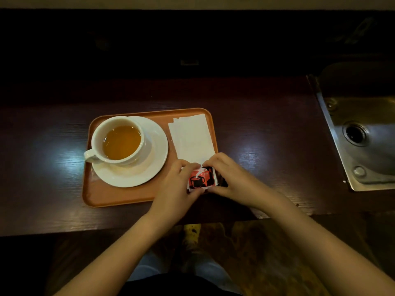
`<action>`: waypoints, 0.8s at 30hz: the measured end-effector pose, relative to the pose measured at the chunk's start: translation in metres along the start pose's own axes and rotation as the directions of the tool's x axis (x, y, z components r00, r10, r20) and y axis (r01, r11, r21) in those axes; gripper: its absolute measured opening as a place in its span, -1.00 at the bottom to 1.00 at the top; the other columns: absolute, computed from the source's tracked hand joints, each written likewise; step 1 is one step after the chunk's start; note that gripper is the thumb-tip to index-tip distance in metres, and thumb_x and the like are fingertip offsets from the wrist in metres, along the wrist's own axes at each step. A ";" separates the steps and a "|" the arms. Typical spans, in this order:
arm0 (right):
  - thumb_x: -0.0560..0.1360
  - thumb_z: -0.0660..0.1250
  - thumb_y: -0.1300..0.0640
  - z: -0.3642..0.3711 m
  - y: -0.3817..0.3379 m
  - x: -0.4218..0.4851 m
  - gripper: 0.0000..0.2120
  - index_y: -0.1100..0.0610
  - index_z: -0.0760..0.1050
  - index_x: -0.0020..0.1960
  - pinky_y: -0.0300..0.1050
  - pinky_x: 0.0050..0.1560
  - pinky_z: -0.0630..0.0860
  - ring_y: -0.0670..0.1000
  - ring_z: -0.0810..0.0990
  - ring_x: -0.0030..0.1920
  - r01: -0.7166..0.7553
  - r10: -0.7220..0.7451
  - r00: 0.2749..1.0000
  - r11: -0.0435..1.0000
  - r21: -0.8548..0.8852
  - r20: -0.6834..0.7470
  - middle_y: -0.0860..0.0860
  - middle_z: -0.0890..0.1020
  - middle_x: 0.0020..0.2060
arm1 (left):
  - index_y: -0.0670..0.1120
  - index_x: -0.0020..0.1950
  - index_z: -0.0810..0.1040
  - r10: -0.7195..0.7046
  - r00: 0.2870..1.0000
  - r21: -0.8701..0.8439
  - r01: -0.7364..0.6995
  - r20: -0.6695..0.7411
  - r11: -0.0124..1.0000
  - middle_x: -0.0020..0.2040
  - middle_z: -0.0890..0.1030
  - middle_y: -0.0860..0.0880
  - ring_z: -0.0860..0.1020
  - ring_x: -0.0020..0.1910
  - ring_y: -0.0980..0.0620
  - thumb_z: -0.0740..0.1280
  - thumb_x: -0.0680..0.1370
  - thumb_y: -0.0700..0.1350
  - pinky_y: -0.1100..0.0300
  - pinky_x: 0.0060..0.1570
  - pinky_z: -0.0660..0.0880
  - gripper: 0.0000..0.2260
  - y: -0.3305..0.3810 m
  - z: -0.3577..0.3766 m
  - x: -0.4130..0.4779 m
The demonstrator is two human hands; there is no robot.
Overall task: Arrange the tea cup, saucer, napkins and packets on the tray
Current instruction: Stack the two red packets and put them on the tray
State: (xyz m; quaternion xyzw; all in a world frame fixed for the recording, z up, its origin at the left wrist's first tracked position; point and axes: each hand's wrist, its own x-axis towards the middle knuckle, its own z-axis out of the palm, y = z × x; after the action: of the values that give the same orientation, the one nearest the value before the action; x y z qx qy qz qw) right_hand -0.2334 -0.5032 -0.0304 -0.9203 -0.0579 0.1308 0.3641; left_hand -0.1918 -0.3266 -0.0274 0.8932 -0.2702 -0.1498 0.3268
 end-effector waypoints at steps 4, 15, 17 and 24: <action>0.43 0.37 0.09 0.006 -0.002 -0.001 -0.54 0.04 0.30 0.28 -0.29 0.16 0.31 -0.16 0.30 0.15 0.021 -0.024 0.999 0.996 -0.083 -0.031 -0.05 0.38 0.17 | -0.05 0.27 0.41 -0.002 1.000 0.030 0.003 -0.008 1.000 0.16 0.43 -0.02 0.45 0.07 0.07 0.41 0.43 -0.06 0.33 -0.02 0.34 -0.57 0.001 0.007 -0.005; 0.41 0.37 -0.02 0.004 0.006 0.002 -0.50 0.02 0.32 0.29 -0.23 0.15 0.27 -0.13 0.30 0.12 0.075 -0.084 0.996 0.972 -0.222 -0.031 -0.06 0.43 0.18 | -0.03 0.29 0.39 0.026 1.000 0.206 -0.028 0.009 0.978 0.17 0.48 -0.02 0.44 0.11 0.03 0.39 0.43 0.06 0.28 0.00 0.33 -0.52 -0.002 0.006 -0.005; 0.41 0.38 -0.03 0.001 0.007 0.003 -0.48 0.00 0.31 0.31 -0.24 0.15 0.26 -0.20 0.24 0.11 0.063 -0.071 0.997 0.978 -0.201 -0.032 -0.07 0.42 0.20 | -0.02 0.30 0.38 0.010 1.000 0.200 -0.012 0.008 0.980 0.19 0.46 -0.02 0.44 0.13 0.05 0.39 0.43 0.05 0.30 -0.01 0.33 -0.52 -0.002 0.005 -0.007; 0.45 0.33 0.09 -0.035 0.020 0.028 -0.71 0.09 0.47 0.17 -0.09 0.11 0.37 0.02 0.41 0.11 -0.118 0.078 0.957 0.984 -0.130 -0.281 0.05 0.53 0.08 | -0.05 0.26 0.44 -0.119 0.981 0.080 0.132 -0.150 0.988 0.23 0.48 -0.07 0.50 -0.01 0.09 0.32 0.50 -0.15 0.26 -0.01 0.43 -0.67 -0.006 -0.012 0.010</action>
State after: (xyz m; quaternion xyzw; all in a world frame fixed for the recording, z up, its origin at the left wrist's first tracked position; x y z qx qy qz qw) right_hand -0.1963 -0.5347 -0.0250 -0.9554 0.0295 0.0152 0.2936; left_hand -0.1757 -0.3225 -0.0235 0.9308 -0.1952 -0.0926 0.2950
